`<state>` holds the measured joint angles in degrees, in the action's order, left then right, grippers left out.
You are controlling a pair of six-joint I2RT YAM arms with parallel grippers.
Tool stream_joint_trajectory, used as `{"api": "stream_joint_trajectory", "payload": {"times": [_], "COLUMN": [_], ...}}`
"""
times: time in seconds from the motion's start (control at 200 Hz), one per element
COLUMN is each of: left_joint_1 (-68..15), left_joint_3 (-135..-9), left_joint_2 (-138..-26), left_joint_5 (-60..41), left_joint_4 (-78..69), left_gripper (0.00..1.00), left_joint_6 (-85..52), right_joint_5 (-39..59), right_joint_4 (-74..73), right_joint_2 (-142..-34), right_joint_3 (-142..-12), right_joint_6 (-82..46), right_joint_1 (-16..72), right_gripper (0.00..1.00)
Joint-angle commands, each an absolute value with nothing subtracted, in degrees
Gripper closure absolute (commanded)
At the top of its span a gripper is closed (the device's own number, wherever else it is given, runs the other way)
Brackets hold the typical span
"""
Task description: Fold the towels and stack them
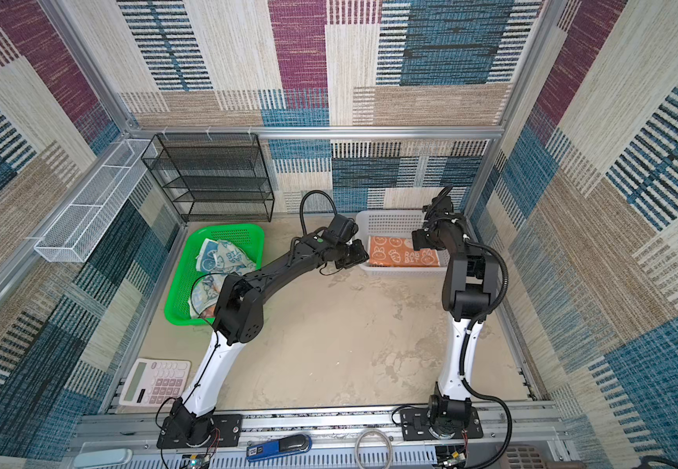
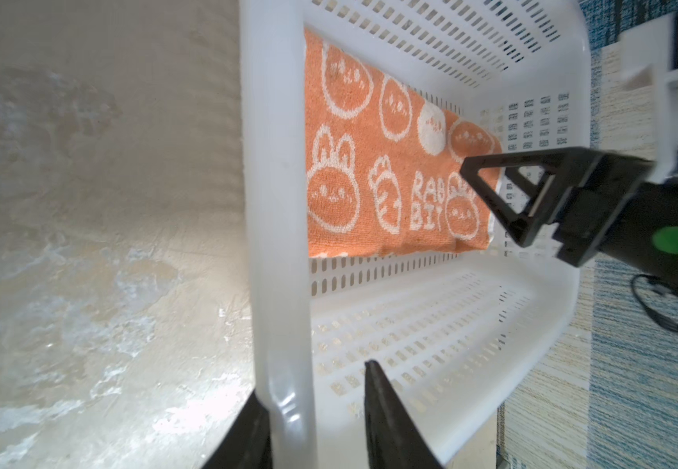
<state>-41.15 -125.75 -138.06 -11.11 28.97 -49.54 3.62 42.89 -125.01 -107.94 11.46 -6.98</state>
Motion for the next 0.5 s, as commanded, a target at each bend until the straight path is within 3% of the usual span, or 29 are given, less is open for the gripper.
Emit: {"api": "stream_joint_trajectory", "payload": {"times": [0.0,0.03,0.351,0.496], "left_joint_1": [-41.22,-41.22,-43.65,-44.56], "left_joint_3": [-127.11,-127.42,-138.8,-139.32], "left_joint_2": [-138.87,-139.18,-146.38,-146.31], "left_joint_5": [-11.48,-11.44,-12.39,-11.89], "left_joint_4": [28.5,28.41,28.56,29.92], "left_gripper": [0.63,0.63,0.6,0.51], "left_joint_6": [-50.42,-50.4,-51.85,-51.0], "right_joint_5": [8.53,9.1,10.69,13.18], "right_joint_4": [39.14,38.52,36.5,33.96], "right_joint_2": [-121.07,-120.13,-112.95,-110.48], "right_joint_3": [-106.89,-106.42,-101.86,-99.3], "right_joint_6": [7.41,6.33,-1.66,-5.28], "right_joint_1": [-6.86,-6.85,-6.91,-6.93], "right_gripper": [0.04,0.0,0.01,0.01]}}
